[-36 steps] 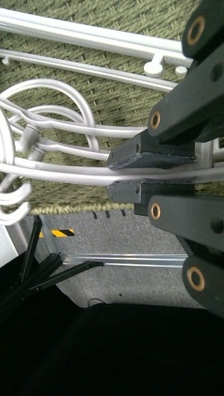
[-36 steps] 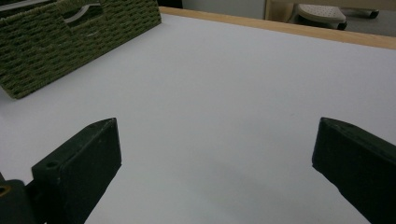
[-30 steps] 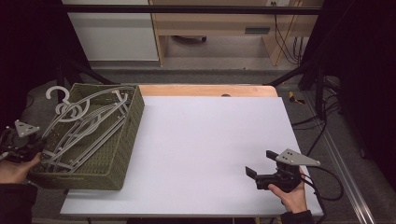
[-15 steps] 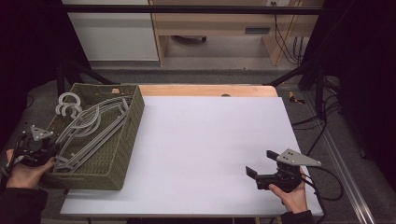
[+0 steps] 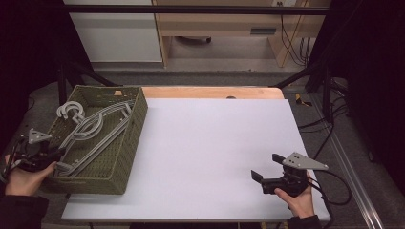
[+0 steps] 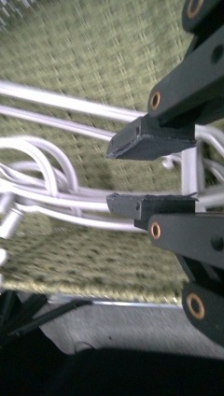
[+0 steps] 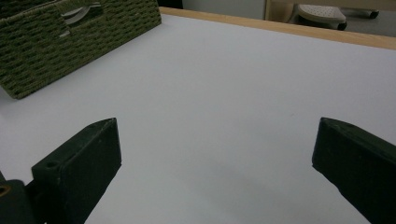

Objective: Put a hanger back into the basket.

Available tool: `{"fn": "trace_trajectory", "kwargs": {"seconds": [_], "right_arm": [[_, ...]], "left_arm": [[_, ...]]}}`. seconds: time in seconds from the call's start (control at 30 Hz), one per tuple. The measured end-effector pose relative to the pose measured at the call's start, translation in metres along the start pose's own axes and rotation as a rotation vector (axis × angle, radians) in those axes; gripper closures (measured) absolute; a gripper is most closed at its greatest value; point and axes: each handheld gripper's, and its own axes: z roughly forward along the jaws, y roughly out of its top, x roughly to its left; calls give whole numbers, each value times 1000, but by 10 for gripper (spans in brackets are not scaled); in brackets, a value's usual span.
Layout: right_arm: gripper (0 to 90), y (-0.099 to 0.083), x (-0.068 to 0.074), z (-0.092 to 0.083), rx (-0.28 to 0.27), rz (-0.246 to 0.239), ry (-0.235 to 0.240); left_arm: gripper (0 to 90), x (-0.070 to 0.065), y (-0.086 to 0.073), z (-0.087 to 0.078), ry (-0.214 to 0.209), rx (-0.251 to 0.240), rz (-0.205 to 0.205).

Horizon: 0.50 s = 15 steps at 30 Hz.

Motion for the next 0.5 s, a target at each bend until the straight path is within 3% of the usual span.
{"fn": "trace_trajectory", "kwargs": {"seconds": [0.2, 0.37, 0.5], "right_arm": [[15, 0, 0, -1, -4, 2, -3], [14, 0, 0, 0, -6, 3, -2], [14, 1, 0, -2, -13, 8, 0]], "left_arm": [[613, -21, 6, -15, -87, -143, -22], [557, -47, 11, -23, -190, -266, -40], [490, -66, 13, -25, -261, -312, -37]]}}
